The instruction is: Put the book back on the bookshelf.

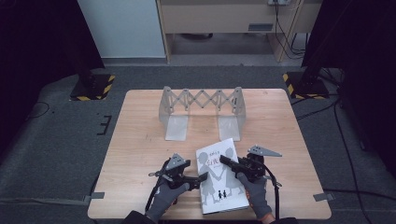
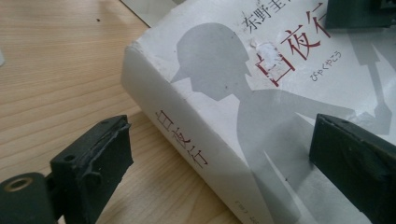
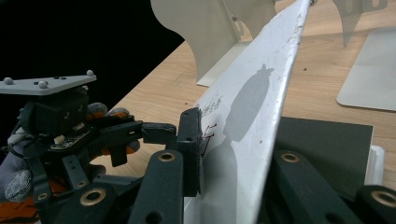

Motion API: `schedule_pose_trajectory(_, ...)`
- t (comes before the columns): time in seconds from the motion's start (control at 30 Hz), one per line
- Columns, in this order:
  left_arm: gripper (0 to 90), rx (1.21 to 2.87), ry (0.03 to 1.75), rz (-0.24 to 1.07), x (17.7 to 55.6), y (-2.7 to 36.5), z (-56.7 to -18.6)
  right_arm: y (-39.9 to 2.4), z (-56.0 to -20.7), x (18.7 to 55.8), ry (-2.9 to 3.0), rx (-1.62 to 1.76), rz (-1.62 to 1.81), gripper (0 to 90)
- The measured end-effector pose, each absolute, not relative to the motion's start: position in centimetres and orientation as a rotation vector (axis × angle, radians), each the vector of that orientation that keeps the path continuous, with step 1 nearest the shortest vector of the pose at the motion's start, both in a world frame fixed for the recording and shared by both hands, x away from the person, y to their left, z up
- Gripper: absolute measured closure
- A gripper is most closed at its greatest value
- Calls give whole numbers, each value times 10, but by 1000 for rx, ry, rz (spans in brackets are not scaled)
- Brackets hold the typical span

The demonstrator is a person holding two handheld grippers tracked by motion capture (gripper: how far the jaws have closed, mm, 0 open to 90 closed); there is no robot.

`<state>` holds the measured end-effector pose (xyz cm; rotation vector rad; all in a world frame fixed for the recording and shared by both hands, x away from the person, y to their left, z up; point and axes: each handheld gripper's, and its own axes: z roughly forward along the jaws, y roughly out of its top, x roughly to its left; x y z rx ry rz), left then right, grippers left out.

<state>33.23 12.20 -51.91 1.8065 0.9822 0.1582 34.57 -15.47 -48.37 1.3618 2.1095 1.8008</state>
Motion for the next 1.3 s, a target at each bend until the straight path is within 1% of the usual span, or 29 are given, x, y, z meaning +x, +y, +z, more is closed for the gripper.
schedule_pose_trajectory(0.1,12,1806,969,138,332,120,-520,-155,-483,345,2110,1357,1807,743)
schedule_pose_trajectory(0.23,14,1832,950,152,330,116,-521,-155,-487,349,2129,1391,1782,734)
schedule_pose_trajectory(0.33,27,1865,952,172,330,113,-525,-158,-496,356,2179,1468,1714,689)
schedule_pose_trajectory(0.47,33,1868,965,171,330,115,-526,-158,-500,359,2205,1489,1700,662)
schedule_pose_trajectory(0.5,33,1872,968,173,331,115,-526,-158,-500,359,2217,1476,1688,650)
schedule_pose_trajectory(0.53,38,1876,973,175,331,116,-526,-157,-502,360,2246,1461,1661,615)
schedule_pose_trajectory(0.57,38,1876,973,175,331,116,-526,-157,-502,360,2246,1461,1661,615)
schedule_pose_trajectory(0.6,37,1875,975,172,331,117,-527,-157,-504,361,2271,1448,1639,590)
schedule_pose_trajectory(0.67,37,1875,975,172,331,117,-527,-157,-504,362,2275,1450,1637,585)
schedule_pose_trajectory(0.73,38,1879,977,175,332,117,-527,-154,-506,363,2300,1432,1614,542)
schedule_pose_trajectory(1.03,33,1868,981,167,333,118,-528,-150,-507,362,2295,1391,1617,495)
schedule_pose_trajectory(1.07,32,1866,982,161,333,118,-527,-149,-505,361,2286,1361,1646,469)
schedule_pose_trajectory(1.1,32,1866,982,161,333,118,-527,-149,-505,361,2286,1361,1646,469)
schedule_pose_trajectory(1.13,32,1866,981,161,333,119,-527,-147,-503,360,2292,1326,1654,438)
schedule_pose_trajectory(1.17,32,1865,981,160,333,119,-527,-147,-503,360,2292,1326,1654,438)
schedule_pose_trajectory(1.2,32,1863,982,159,333,119,-527,-145,-503,360,2292,1308,1662,413)
schedule_pose_trajectory(1.27,32,1863,982,158,333,119,-528,-145,-504,360,2295,1321,1654,423)
schedule_pose_trajectory(1.3,32,1867,982,159,333,118,-528,-146,-505,361,2295,1333,1645,448)
